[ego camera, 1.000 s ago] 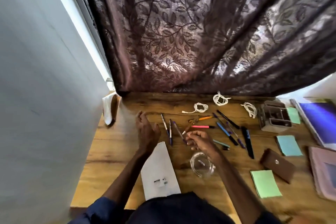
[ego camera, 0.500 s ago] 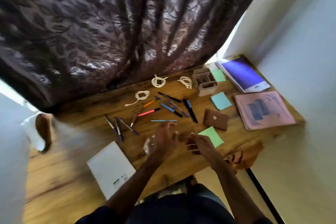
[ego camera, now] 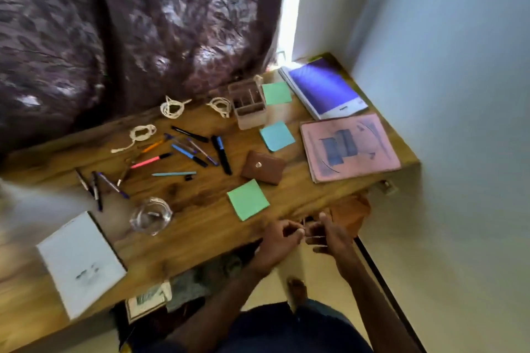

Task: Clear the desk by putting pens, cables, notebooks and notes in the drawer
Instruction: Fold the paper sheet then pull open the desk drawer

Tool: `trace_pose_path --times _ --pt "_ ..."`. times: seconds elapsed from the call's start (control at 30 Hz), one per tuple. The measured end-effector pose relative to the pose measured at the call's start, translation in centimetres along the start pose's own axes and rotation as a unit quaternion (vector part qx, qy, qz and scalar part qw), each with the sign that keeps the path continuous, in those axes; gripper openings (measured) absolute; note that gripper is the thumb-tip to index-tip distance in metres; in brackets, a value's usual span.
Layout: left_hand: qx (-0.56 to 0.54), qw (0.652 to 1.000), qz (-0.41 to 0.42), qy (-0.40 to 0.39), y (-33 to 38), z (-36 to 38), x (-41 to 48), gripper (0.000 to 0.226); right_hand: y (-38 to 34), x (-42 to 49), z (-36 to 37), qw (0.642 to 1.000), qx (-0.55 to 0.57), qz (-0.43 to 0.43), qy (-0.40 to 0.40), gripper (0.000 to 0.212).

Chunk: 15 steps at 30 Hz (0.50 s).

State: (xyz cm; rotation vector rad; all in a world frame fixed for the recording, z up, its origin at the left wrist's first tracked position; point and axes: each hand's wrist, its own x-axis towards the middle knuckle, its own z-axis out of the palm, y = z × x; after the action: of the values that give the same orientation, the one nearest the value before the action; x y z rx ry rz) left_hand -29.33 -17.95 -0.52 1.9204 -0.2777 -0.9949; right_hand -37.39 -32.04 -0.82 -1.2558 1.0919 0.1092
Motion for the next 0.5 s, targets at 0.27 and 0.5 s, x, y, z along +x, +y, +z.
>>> trace_pose_path --times 0.27,0.5 --pt "-0.432 0.856 -0.272 0.086 -1.9 9.7 4.1 0.035 5.6 6.5 -9.0 0.965 0.221 0.124 -0.070 0.062" --pt "-0.598 0.713 -0.282 0.233 -4.3 10.7 9.1 0.046 6.7 13.1 -8.5 0.908 0.373 0.176 -0.081 0.072"
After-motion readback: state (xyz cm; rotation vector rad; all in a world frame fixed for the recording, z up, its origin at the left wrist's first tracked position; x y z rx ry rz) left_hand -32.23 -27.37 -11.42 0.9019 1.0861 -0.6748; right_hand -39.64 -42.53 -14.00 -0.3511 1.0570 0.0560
